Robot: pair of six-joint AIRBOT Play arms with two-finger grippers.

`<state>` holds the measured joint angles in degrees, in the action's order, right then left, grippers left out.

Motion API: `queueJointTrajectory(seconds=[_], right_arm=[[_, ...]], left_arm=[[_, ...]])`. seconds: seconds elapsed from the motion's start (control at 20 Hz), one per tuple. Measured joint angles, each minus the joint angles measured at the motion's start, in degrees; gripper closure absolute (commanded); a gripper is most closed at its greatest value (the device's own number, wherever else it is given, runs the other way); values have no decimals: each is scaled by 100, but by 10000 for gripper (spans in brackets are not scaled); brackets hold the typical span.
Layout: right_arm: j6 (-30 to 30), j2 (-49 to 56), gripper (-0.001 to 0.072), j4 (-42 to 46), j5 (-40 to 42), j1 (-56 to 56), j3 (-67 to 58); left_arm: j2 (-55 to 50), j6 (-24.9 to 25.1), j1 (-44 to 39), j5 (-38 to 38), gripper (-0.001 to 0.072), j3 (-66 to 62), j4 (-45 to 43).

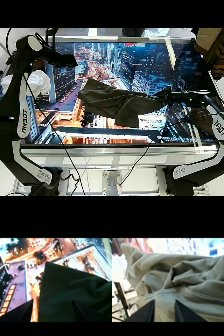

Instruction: Fold the shirts.

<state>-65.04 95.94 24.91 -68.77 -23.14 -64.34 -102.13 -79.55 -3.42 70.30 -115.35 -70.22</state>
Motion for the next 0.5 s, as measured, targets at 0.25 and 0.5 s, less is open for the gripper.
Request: queueJointTrajectory(seconds=[0.25, 0.5], right_arm=[[334, 7, 504, -160, -417, -741, -706], [-111, 7, 394, 1222, -1040, -1427, -1279]], left_arm=[[-20, -2, 7, 35, 154, 0, -92], [-24, -2, 11, 70, 154, 0, -177]])
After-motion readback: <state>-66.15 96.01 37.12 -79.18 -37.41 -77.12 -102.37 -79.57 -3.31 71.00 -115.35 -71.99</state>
